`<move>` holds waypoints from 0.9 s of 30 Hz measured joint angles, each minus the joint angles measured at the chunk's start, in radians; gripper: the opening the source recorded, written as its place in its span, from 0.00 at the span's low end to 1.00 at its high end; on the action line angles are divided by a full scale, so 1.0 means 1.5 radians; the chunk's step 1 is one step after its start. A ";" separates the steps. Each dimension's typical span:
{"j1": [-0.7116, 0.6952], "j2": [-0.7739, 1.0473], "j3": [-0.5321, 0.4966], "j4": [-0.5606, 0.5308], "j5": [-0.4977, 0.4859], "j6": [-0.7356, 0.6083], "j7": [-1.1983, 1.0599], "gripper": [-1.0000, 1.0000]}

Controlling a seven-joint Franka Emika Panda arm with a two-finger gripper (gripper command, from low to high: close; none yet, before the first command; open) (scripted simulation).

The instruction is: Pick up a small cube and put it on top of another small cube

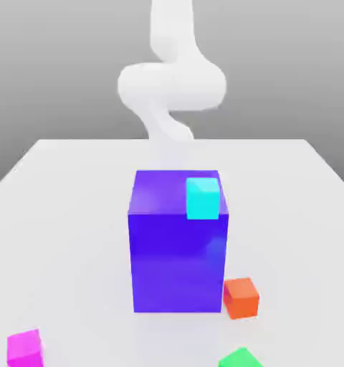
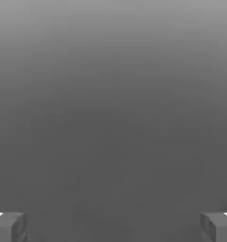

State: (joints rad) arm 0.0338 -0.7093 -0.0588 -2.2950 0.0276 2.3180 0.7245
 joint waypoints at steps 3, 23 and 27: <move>0.026 0.075 -0.049 0.004 0.027 0.015 -0.066 0.50; 0.033 0.555 -0.215 0.030 0.239 0.112 -0.514 0.50; 0.007 0.640 -0.219 0.032 0.242 0.140 -0.577 0.50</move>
State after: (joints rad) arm 0.0447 0.2499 -0.3871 -2.2465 0.3913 2.5283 -0.1411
